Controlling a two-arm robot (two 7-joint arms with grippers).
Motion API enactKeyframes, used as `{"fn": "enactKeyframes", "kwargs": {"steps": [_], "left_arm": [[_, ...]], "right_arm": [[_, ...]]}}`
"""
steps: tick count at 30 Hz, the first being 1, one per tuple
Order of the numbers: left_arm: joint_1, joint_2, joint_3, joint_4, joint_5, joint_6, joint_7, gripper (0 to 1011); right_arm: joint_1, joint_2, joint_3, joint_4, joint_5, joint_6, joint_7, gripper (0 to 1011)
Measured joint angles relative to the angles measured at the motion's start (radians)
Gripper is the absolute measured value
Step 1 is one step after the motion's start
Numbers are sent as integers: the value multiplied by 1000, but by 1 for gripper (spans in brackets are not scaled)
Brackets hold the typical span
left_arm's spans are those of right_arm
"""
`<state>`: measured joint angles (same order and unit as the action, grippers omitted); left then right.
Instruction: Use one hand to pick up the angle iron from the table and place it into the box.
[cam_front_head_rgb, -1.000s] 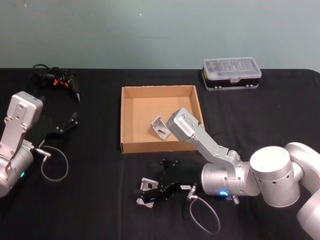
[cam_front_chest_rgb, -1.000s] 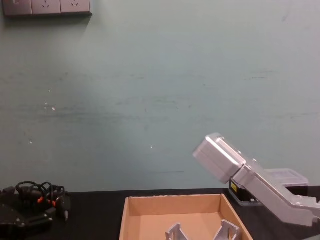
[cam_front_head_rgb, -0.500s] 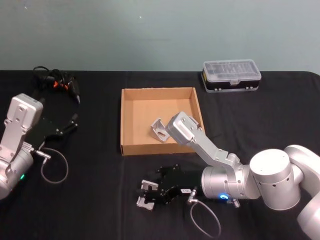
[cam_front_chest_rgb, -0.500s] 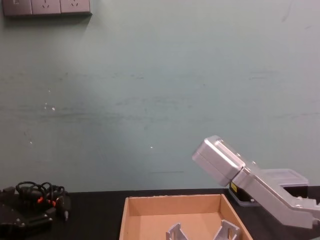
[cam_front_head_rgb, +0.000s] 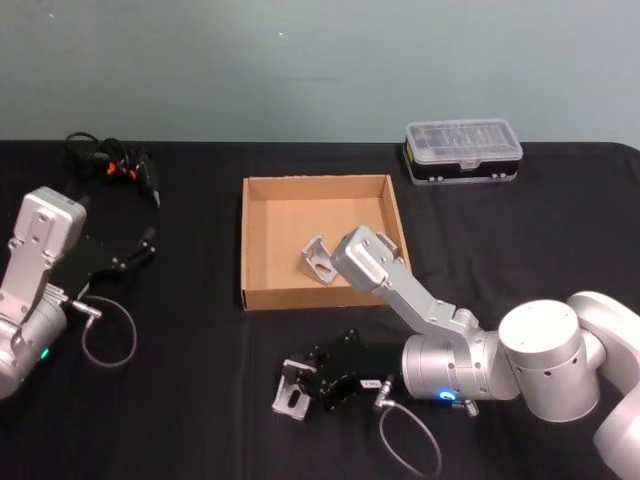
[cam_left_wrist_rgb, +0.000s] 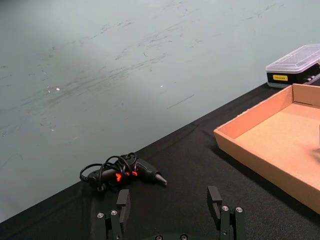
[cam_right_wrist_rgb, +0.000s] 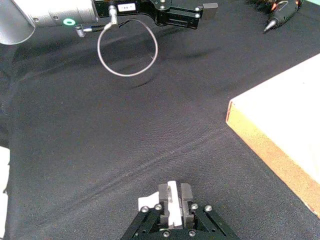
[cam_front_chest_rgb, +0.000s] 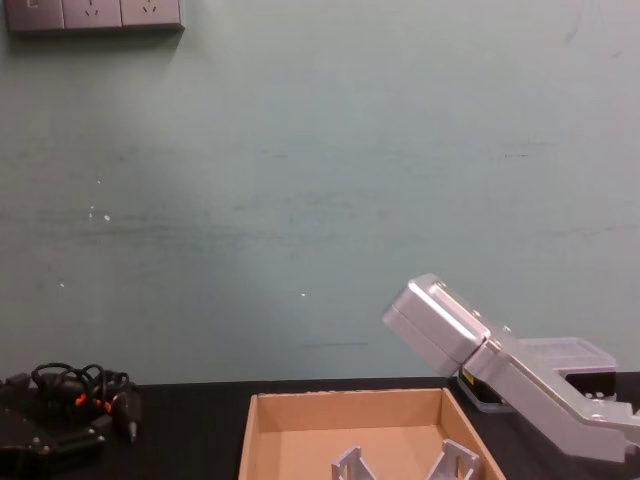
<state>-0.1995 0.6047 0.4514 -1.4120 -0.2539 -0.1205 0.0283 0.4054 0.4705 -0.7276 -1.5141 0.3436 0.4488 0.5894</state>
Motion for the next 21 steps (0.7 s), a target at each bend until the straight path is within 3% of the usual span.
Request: {"fn": "enactKeyframes", "kwargs": {"steps": [3, 12, 21], "left_arm": [[0, 0, 0, 0, 0, 0, 0, 1011], [0, 0, 0, 0, 0, 0, 0, 1011], [0, 0, 0, 0, 0, 0, 0, 1011]], "right_arm": [[-2, 0, 0, -1, 0, -1, -1, 100], [-10, 8, 16, -25, 2, -3, -12, 86], [-30, 34, 87, -117, 22, -21, -68, 86]]}}
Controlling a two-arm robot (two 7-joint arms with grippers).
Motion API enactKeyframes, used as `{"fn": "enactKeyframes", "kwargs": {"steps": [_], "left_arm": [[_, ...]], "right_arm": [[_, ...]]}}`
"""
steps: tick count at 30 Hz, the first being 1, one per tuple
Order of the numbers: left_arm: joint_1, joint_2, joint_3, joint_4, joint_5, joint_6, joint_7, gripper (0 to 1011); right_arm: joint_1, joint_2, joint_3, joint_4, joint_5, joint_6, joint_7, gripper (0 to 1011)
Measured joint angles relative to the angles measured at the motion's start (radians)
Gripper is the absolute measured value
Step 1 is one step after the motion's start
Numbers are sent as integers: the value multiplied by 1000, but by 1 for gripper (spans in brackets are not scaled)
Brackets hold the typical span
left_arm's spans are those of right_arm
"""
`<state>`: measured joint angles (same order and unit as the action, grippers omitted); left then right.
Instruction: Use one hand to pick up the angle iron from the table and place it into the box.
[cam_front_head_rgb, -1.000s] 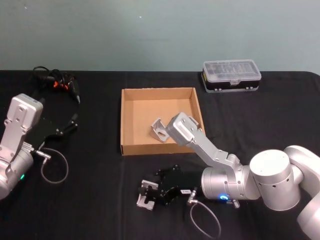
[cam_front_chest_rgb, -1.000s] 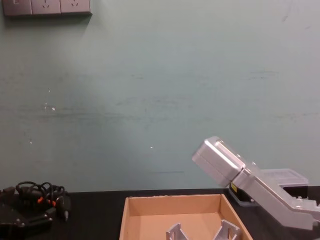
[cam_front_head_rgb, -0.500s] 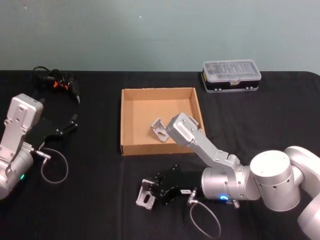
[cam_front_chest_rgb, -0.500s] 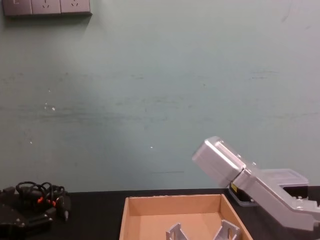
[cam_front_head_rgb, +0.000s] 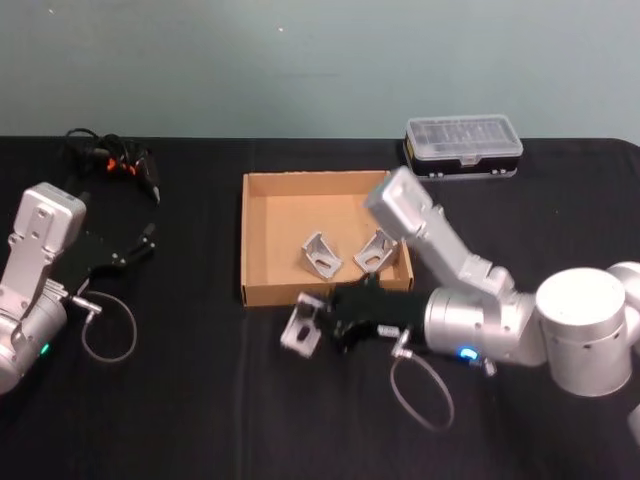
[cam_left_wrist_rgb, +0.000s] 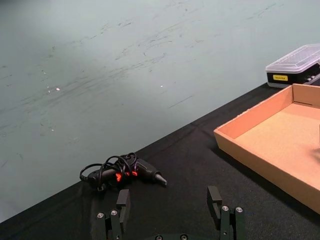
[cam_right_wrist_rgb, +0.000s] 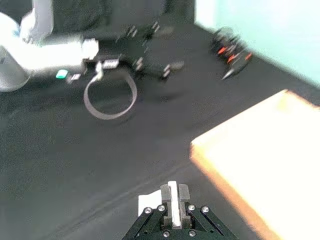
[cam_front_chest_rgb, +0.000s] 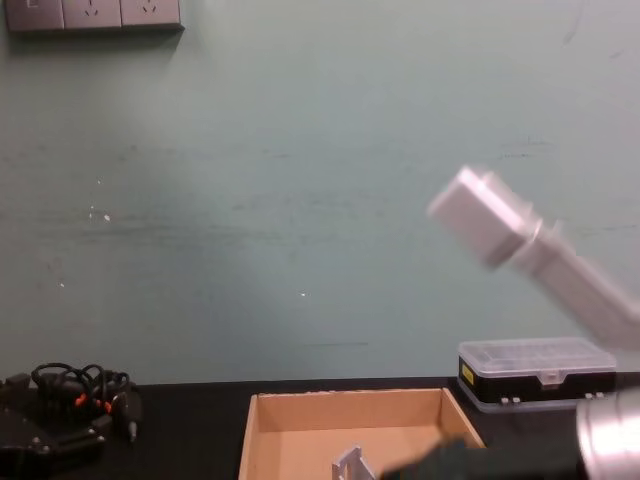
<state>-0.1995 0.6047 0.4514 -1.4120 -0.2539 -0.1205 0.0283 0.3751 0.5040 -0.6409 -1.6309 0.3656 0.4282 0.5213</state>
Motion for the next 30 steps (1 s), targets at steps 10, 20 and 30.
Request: {"fn": "enactKeyframes", "kwargs": {"steps": [10, 20, 30], "left_arm": [[0, 0, 0, 0, 0, 0, 0, 1011], [0, 0, 0, 0, 0, 0, 0, 1011], [0, 0, 0, 0, 0, 0, 0, 1011]], "right_arm": [[13, -14, 82, -37, -14, -16, -100, 86], [65, -76, 109, 47, -80, -39, -162, 86], [140, -151, 116, 218, -120, -62, -172, 86]]}}
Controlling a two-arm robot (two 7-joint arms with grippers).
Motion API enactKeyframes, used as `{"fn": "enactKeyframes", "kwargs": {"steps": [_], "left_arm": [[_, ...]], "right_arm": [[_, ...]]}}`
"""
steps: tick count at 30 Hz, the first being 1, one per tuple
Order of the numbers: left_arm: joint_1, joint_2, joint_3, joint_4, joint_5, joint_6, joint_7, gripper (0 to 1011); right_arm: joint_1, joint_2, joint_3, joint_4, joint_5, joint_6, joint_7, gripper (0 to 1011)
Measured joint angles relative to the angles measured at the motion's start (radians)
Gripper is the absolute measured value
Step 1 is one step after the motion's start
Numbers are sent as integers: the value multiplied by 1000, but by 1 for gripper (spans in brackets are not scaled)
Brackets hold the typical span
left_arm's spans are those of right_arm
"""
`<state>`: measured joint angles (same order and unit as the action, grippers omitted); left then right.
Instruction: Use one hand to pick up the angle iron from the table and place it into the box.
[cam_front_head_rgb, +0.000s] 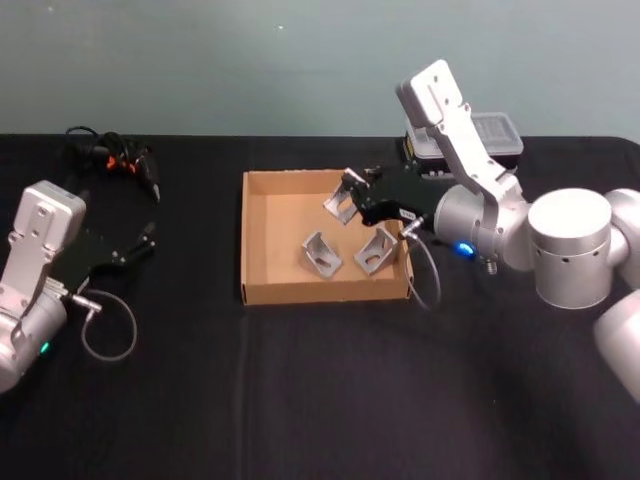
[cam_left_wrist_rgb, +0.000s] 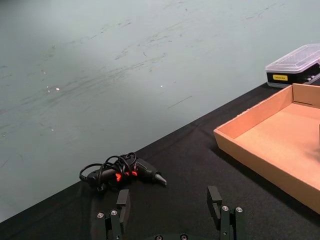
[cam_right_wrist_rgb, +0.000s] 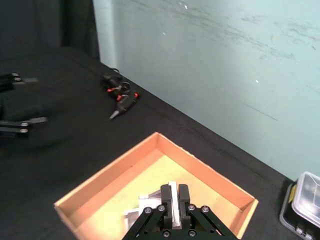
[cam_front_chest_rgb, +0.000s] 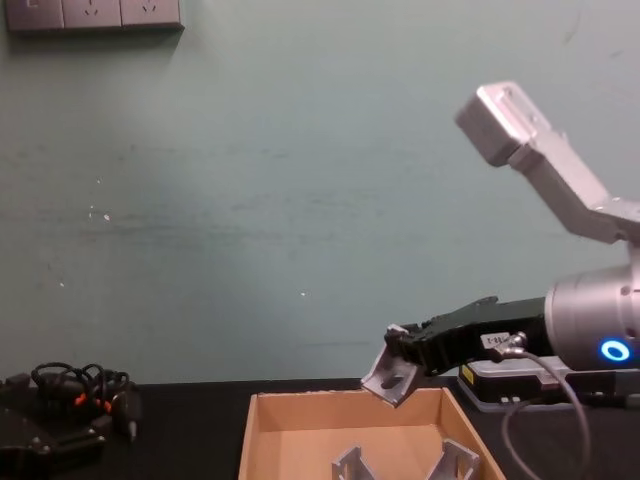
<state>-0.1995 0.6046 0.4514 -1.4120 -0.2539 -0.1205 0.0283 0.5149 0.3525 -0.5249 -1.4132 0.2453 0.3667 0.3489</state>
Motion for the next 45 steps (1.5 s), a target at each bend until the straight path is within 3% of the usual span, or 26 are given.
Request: {"fn": "enactKeyframes", "kwargs": {"steps": [12, 29, 45], "left_arm": [[0, 0, 0, 0, 0, 0, 0, 1011], [0, 0, 0, 0, 0, 0, 0, 1011], [0, 0, 0, 0, 0, 0, 0, 1011]], "right_arm": [[88, -84, -5, 218, -47, -28, 11, 86], [173, -160, -16, 432, -106, -62, 47, 86], [188, -188, 5, 507, -138, -72, 71, 110]]}}
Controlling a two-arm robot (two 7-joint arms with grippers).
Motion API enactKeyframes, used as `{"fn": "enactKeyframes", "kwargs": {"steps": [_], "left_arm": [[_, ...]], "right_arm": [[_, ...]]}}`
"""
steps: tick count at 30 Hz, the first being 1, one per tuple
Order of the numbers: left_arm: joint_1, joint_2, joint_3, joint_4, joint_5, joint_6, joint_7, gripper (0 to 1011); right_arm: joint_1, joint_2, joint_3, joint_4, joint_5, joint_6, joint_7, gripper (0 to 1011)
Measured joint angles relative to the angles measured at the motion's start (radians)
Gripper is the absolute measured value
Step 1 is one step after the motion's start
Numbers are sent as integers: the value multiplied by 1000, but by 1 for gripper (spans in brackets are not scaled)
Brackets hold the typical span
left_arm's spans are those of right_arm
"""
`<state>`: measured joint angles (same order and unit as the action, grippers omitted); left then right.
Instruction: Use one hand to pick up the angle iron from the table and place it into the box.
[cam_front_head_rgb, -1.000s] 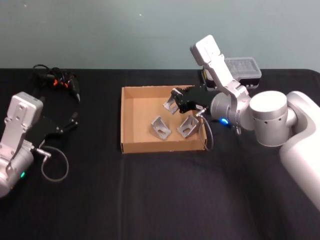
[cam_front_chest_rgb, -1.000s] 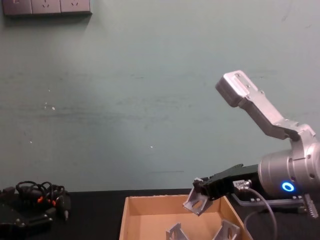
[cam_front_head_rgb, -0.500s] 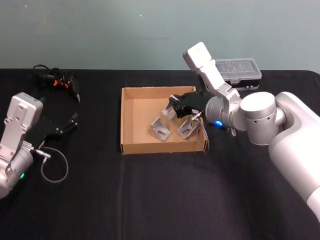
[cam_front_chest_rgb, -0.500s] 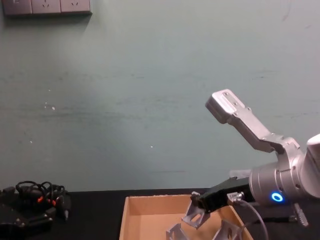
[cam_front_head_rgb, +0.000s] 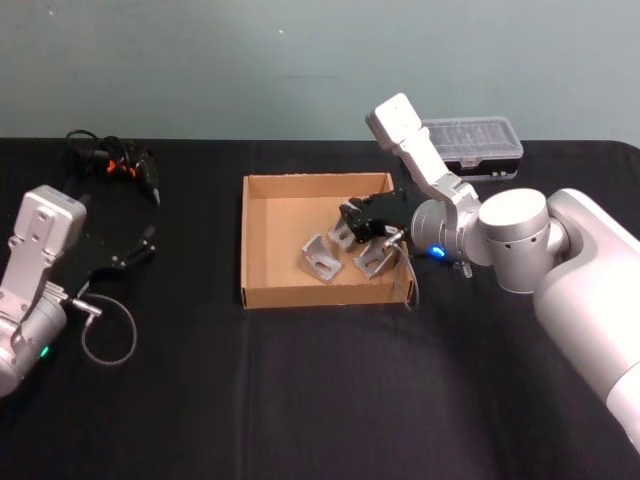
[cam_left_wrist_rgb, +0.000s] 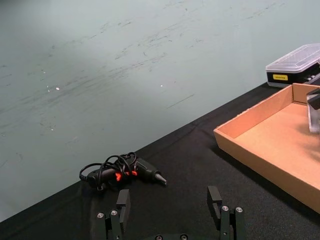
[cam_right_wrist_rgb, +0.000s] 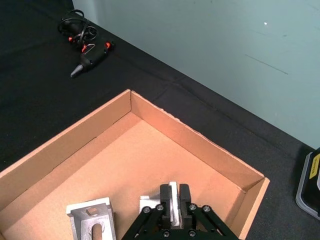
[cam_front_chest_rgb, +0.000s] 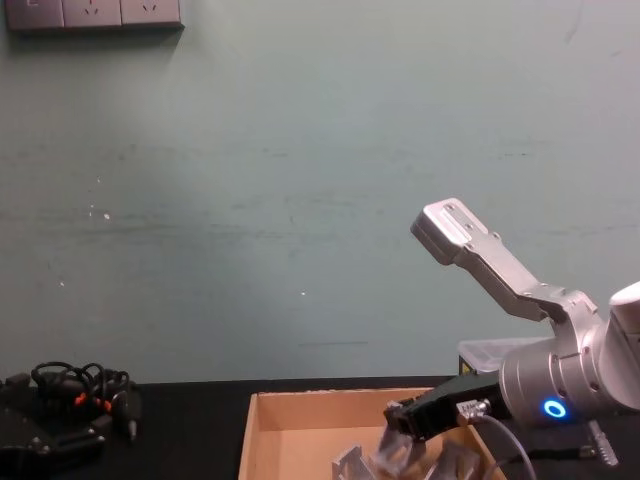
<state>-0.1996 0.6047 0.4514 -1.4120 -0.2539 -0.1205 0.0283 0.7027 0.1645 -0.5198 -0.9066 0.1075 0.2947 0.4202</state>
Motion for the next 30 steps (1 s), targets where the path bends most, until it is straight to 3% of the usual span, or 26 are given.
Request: {"fn": "enactKeyframes", "kwargs": {"steps": [7, 11, 19, 25, 30], "left_arm": [[0, 0, 0, 0, 0, 0, 0, 1012], [0, 0, 0, 0, 0, 0, 0, 1011], [0, 0, 0, 0, 0, 0, 0, 1011], [0, 0, 0, 0, 0, 0, 0, 1011], [0, 0, 0, 0, 0, 0, 0, 1011]], "right_arm": [[-10, 1, 14, -11, -7, -1, 6, 286], [-28, 9, 26, -43, -8, -1, 5, 450], [-122, 53, 70, -203, 2, -34, -21, 690], [-221, 102, 102, -345, -5, -95, -59, 896], [-313, 147, 130, -446, -28, -159, -93, 1000]]}}
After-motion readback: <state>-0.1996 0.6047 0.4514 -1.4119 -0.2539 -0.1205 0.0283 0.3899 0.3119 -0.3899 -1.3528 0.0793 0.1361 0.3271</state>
